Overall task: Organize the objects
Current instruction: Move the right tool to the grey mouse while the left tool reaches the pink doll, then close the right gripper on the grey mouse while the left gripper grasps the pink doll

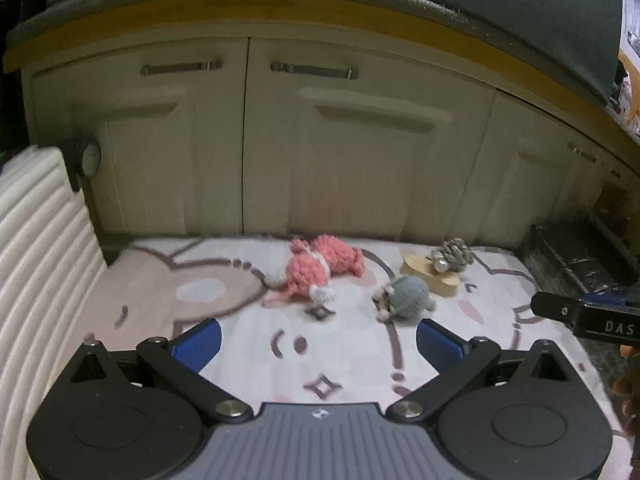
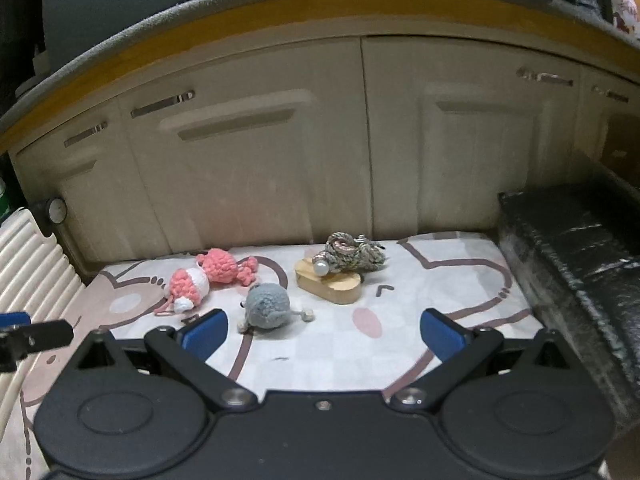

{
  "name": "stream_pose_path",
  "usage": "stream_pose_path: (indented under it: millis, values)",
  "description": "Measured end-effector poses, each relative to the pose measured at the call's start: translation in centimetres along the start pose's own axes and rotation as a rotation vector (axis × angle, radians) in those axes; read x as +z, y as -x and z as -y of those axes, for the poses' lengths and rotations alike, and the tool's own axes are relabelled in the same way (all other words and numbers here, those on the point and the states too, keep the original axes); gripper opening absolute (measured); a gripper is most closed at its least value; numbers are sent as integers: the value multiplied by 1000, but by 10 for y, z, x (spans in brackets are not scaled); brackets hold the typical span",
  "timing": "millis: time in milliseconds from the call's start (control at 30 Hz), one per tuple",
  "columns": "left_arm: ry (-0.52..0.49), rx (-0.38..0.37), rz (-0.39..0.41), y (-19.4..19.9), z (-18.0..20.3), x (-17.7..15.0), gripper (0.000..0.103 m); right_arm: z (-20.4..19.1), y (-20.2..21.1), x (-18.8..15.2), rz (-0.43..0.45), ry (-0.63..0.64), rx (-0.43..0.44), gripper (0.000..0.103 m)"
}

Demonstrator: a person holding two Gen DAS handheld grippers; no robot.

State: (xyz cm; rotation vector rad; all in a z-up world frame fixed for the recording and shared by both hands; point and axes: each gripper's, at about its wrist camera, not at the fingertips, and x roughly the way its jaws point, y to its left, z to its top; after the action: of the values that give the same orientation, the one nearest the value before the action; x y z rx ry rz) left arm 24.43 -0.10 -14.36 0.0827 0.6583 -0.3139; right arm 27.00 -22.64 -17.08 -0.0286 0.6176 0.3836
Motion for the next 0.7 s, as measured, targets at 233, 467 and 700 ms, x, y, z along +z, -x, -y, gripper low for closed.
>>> stream_pose_path:
  millis: [233, 467, 700]
  values:
    - [-47, -16, 29, -29, -5, 15, 99, -3, -30, 10, 32, 131, 69, 103]
    - [-108, -55, 58, -66, -7, 31, 91, -11, -60, 15, 56, 250, 119, 103]
    - [-202, -100, 61, -102, -9, 46, 79, -13, -89, 10, 29, 257, 184, 103]
